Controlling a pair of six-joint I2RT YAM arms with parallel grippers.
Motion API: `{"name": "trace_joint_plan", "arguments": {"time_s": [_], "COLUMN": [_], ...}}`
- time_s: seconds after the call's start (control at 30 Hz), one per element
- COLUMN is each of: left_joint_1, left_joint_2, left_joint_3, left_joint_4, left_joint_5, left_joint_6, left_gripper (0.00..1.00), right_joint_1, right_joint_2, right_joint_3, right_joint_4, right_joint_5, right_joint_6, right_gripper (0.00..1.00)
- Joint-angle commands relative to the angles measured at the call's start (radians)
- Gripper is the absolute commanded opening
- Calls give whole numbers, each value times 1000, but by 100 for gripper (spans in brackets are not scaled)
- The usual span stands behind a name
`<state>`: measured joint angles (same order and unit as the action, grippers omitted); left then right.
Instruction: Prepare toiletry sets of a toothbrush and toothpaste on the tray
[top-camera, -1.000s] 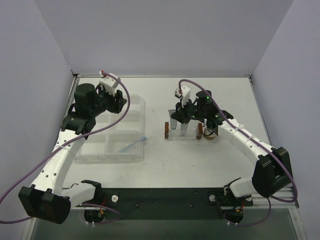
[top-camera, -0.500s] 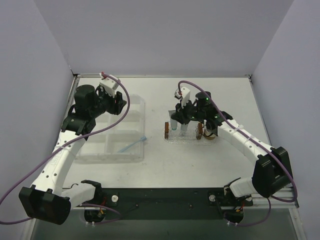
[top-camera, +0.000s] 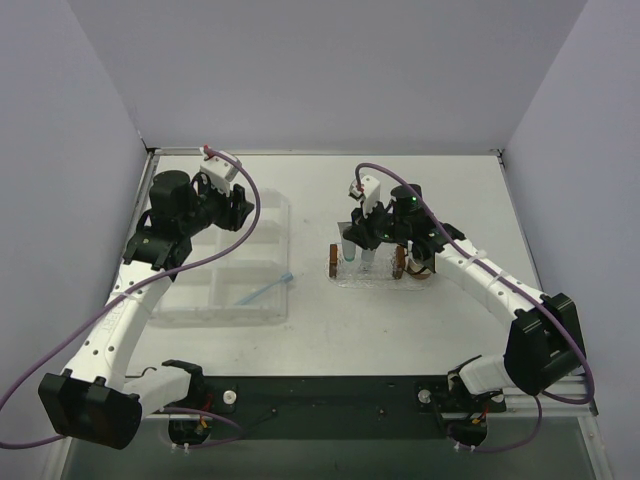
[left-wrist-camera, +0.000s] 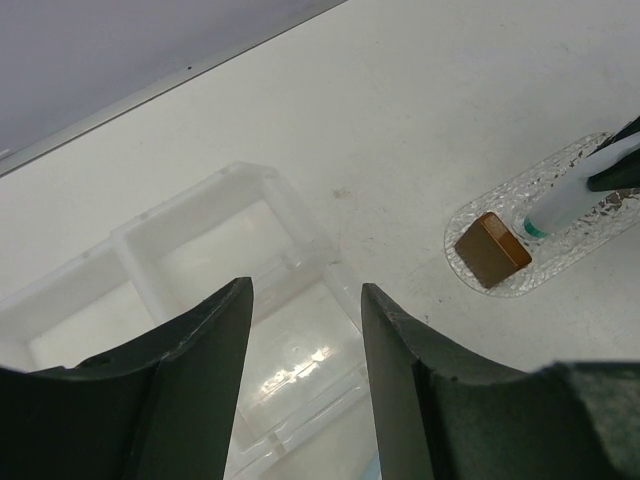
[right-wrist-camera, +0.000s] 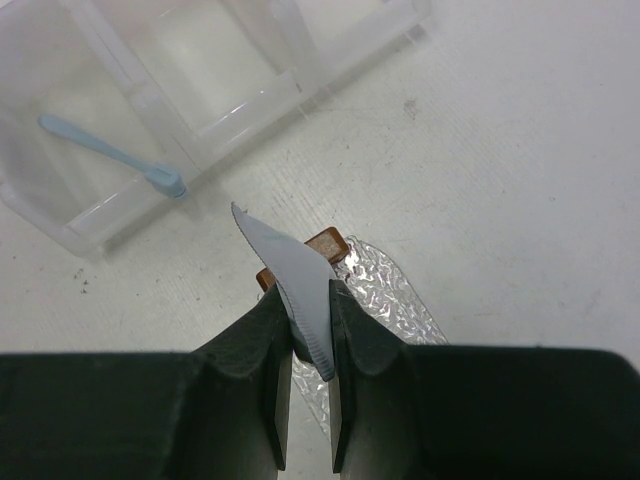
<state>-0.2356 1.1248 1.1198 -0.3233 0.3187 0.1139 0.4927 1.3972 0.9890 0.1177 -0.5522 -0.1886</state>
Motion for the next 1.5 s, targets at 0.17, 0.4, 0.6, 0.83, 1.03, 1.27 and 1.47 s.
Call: {"name": "trace_joint_plan", "arguments": {"time_s": [0.17, 0.4, 0.6, 0.83, 1.03, 1.27, 1.47], "left_joint_1": [10, 10, 13, 13, 15, 18, 16], "left_joint_2": [-22, -19, -17, -17, -20, -20, -16], "left_joint_3": [0, -2, -5, -6, -6, -6, -3], "left_joint_4": [56, 61, 61, 61, 59, 56, 59], "left_joint_5": [25, 29, 33, 34, 36, 40, 45], "left_joint_6": [6, 6, 9, 15, 17, 18, 17], "left_gripper": [57, 57, 57, 57, 57, 57, 57], "right_joint_1": [7, 10, 12, 15, 21, 21, 26], "right_joint_2": [-1, 9, 19, 20, 23, 22, 23], "right_joint_3": [-3, -4, -6, -3, -1, -7, -10], "right_joint_4": [85, 89, 83, 71, 62, 54, 54], "right_joint_5": [-14, -17, -15, -9, 0, 18, 21], "right_joint_6": [-25, -26, -35, -54, -72, -100, -107], "right_gripper": [3, 7, 9, 9, 9, 10, 12]}}
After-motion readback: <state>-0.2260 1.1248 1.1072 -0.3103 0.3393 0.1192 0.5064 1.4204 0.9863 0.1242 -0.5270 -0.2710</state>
